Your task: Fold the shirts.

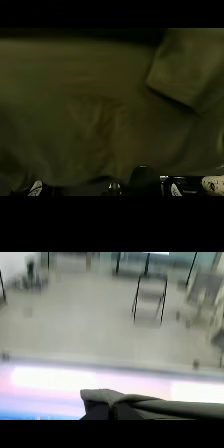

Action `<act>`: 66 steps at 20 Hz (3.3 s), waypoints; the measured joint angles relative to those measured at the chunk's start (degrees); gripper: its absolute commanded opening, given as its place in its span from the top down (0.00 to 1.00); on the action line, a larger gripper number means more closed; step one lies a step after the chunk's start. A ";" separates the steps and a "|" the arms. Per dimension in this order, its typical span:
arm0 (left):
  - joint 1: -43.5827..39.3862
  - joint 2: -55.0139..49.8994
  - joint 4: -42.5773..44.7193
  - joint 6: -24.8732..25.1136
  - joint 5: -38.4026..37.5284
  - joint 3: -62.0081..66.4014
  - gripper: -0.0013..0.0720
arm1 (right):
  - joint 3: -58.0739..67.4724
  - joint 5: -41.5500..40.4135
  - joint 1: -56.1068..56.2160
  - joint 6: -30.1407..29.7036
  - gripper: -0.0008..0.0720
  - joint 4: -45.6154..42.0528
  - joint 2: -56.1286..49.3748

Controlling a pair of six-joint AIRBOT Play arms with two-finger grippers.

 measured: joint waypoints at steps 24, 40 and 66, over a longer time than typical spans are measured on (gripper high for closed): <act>-6.56 -53.24 2.56 4.52 -9.57 -10.58 0.95 | -9.55 11.67 -0.35 0.24 0.96 13.66 -56.33; -0.72 -27.63 5.73 4.74 -9.90 -54.14 0.35 | -40.89 13.20 -0.52 0.94 0.31 8.90 -34.34; 0.37 -17.35 -3.21 7.80 1.36 -63.19 0.96 | -65.96 -1.95 -0.52 -6.56 0.96 23.52 -25.53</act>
